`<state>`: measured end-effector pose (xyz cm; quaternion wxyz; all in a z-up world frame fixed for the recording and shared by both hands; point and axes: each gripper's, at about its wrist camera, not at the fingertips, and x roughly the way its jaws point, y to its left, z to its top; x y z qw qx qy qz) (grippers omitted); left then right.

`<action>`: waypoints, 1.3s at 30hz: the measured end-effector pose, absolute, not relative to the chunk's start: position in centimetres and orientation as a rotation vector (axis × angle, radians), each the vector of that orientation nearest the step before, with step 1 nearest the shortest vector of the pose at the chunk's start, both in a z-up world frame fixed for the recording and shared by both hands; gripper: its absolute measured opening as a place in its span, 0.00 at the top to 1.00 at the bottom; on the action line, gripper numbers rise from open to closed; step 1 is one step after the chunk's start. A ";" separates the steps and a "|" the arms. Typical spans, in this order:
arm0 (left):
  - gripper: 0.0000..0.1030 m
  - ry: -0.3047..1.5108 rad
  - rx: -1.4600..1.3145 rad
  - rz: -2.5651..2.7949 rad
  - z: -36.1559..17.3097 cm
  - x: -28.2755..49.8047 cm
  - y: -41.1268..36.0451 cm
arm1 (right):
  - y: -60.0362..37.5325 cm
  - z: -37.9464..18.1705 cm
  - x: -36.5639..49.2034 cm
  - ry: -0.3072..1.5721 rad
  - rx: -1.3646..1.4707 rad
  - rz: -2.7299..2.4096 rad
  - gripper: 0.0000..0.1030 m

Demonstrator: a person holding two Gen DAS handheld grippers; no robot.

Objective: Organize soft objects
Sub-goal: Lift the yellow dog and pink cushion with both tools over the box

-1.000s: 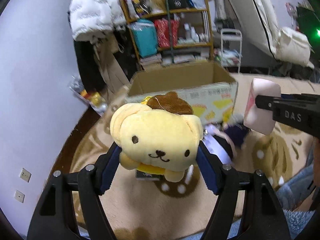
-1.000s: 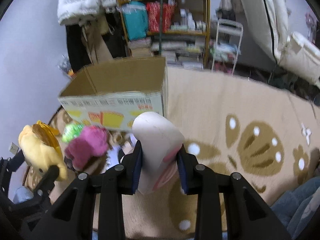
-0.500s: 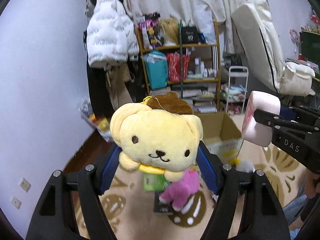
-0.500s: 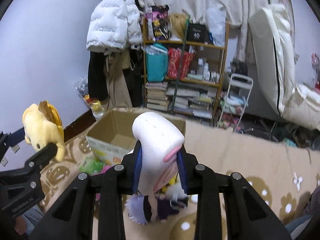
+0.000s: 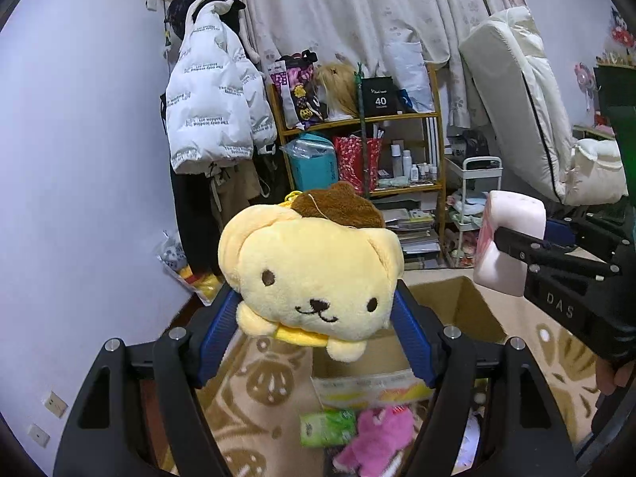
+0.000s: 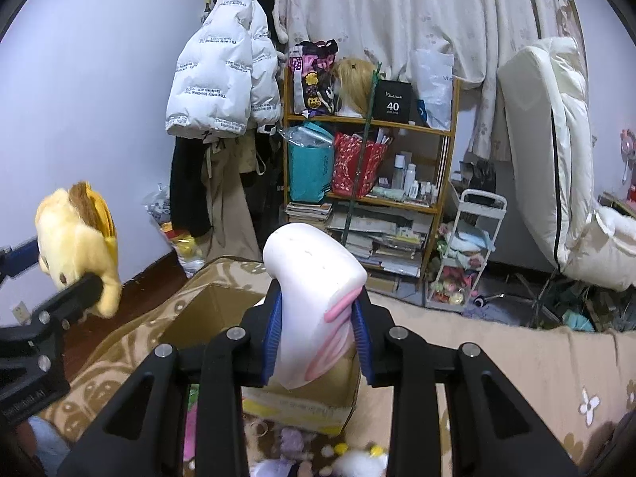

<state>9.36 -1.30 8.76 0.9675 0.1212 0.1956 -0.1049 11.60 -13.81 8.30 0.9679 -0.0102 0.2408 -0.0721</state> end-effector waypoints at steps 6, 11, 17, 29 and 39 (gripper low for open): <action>0.28 0.424 0.233 -0.241 7.6 12.1 -2.2 | -14.2 7.3 13.4 0.474 0.003 -0.142 0.65; 0.28 0.453 0.217 -0.246 5.7 13.9 -2.7 | -15.0 6.0 14.6 0.477 0.033 -0.134 0.65; 0.28 0.498 0.223 -0.252 3.2 15.8 -3.2 | -16.1 3.6 16.2 0.523 0.059 -0.130 0.63; 0.25 0.598 0.197 -0.273 -0.8 18.7 -2.9 | -17.3 -0.7 18.8 0.632 0.111 -0.093 0.60; 0.19 0.678 0.197 -0.261 -2.6 19.5 -2.8 | -17.6 -2.1 19.3 0.706 0.137 -0.066 0.54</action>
